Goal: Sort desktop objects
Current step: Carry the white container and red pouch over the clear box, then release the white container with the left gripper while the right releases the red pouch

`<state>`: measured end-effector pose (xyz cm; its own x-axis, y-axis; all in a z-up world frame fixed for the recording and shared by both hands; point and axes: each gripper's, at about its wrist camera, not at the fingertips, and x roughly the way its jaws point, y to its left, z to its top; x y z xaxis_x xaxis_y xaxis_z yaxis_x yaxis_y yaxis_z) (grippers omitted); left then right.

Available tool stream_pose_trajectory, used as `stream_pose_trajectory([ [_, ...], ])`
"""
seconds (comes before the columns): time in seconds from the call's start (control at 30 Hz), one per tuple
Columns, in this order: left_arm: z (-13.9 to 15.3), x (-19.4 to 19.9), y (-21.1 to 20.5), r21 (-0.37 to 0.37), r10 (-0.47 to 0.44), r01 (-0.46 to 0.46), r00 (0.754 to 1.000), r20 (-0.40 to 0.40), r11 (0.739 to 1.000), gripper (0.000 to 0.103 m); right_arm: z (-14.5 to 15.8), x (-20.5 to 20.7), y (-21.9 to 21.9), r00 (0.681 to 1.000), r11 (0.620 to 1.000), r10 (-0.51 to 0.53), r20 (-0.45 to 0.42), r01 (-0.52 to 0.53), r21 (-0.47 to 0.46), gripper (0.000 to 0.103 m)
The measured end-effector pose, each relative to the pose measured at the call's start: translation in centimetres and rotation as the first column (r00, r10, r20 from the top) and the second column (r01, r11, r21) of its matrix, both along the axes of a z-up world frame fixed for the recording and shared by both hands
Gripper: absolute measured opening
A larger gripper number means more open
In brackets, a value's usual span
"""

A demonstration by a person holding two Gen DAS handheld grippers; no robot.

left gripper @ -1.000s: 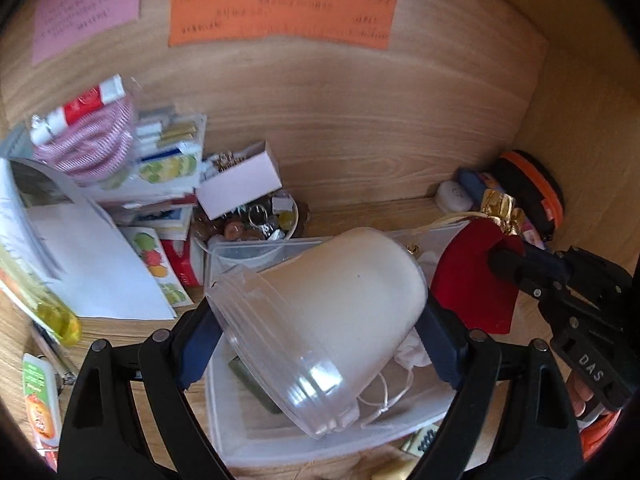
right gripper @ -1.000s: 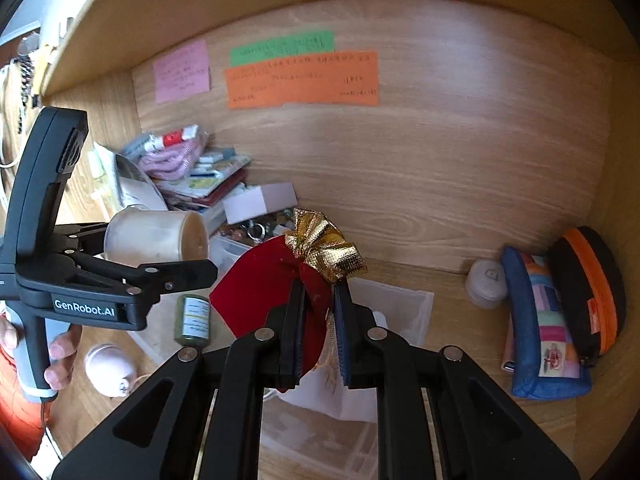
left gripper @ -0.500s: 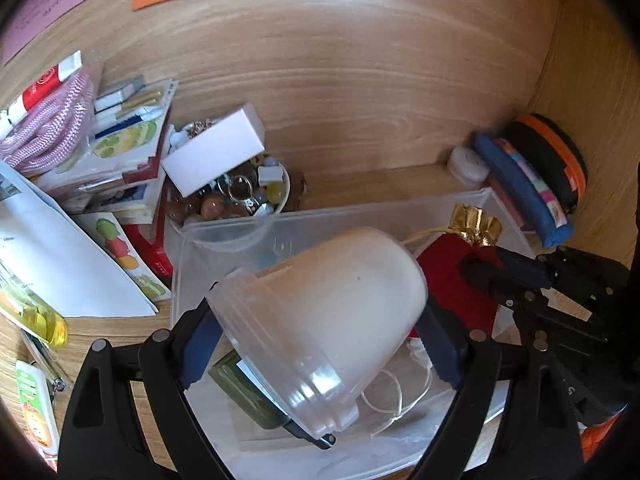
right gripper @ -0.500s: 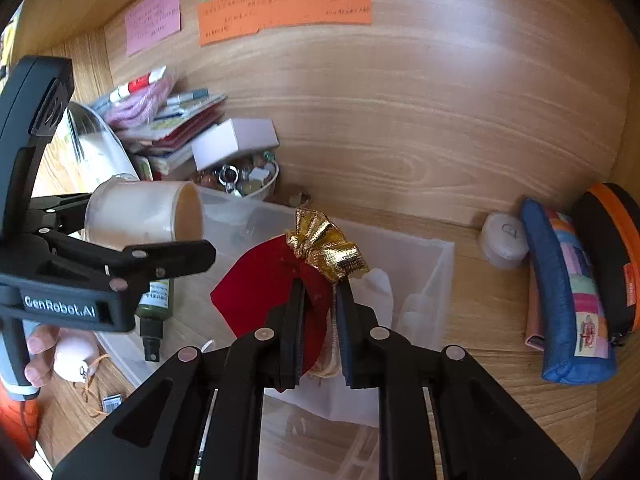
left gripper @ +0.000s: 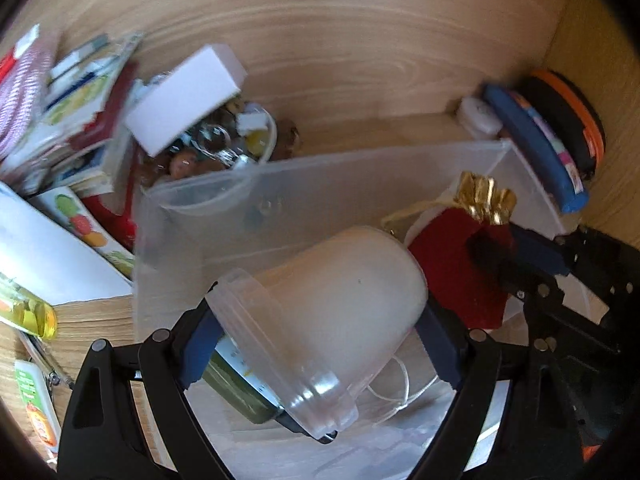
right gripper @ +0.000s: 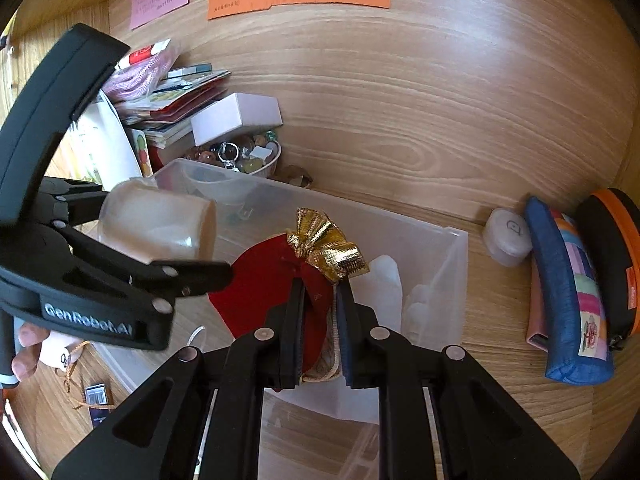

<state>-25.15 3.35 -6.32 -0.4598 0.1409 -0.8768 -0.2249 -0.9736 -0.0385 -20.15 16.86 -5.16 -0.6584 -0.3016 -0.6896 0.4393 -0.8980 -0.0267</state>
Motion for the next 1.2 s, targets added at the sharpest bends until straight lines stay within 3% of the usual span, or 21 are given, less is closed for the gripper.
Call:
stream_pose_trajectory([
  [0.3, -0.5, -0.6, 0.6, -0.030, -0.011, 0.012, 0.999, 0.039, 0.999, 0.089, -0.1, -0.1, 0.0, 1.000, 1.000, -0.001, 0.000, 0.001, 0.027, 0.017],
  [0.57, -0.4, -1.0, 0.1, -0.005, 0.015, -0.015, 0.999, 0.046, 1.000, 0.089, 0.6, 0.0, 0.8, 0.999, 0.999, -0.023, -0.027, 0.023, 0.025, 0.048],
  [0.8, -0.4, -0.8, -0.4, 0.019, 0.032, -0.033, 0.998, 0.055, 0.999, 0.090, 0.6, 0.1, 0.6, 0.999, 0.999, -0.020, -0.031, 0.021, 0.036, 0.054],
  [0.93, 0.1, -0.5, -1.0, 0.040, 0.045, -0.047, 0.997, 0.057, 0.998, 0.092, 0.6, 0.0, 1.2, 1.000, 1.000, 0.003, 0.006, -0.003, -0.029, 0.072],
  [1.2, 3.1, 1.6, -2.3, 0.048, 0.061, -0.060, 0.998, -0.024, 0.997, 0.093, 2.1, 0.7, 2.1, 0.999, 0.998, -0.018, -0.032, 0.016, -0.056, 0.074],
])
